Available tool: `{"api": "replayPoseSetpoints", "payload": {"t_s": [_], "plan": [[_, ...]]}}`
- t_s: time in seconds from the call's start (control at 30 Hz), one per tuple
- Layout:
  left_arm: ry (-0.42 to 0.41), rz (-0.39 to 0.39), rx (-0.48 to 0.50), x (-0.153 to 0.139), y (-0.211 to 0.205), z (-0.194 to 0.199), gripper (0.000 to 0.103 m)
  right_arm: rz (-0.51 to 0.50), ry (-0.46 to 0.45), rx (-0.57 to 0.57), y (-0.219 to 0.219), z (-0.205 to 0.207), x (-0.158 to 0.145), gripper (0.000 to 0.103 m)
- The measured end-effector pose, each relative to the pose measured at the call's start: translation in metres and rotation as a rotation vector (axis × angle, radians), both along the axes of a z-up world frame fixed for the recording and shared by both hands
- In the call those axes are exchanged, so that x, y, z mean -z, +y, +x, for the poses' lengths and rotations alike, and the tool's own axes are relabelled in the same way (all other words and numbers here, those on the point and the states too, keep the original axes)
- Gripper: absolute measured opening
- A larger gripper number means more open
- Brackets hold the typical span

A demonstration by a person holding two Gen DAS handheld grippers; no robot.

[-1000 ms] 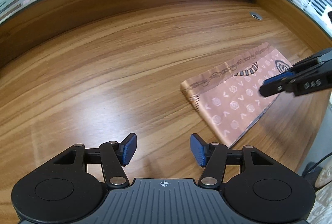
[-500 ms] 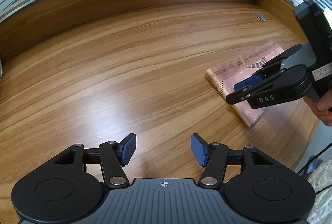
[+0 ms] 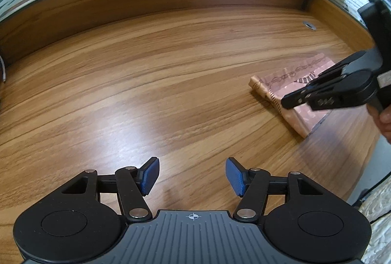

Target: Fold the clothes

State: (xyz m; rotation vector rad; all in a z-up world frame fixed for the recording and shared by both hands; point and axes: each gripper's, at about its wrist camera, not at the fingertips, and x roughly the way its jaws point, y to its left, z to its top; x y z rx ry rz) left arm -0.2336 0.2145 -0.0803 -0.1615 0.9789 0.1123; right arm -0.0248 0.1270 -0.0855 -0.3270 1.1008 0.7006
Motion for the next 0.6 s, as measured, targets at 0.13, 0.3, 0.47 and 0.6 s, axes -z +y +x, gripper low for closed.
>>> {"api": "replayPoseSetpoints", "payload": {"t_s": [0.13,0.3,0.47,0.6], "plan": [[-0.003,-0.005,0.015,0.001,-0.015,0.017,0.063,0.026,0.010,0.052,-0.031,0.019,-0.007,0.001],[-0.004,-0.009,0.036,0.002,-0.039,0.042,0.063,0.034,0.013,0.101,-0.075,0.045,-0.006,0.001],[-0.006,-0.013,0.056,0.003,-0.064,0.068,0.063,0.035,0.015,0.126,-0.119,0.072,-0.001,0.001],[-0.008,-0.014,0.062,0.003,-0.085,0.088,0.063,0.029,0.014,0.128,-0.152,0.093,0.002,0.001]]}}
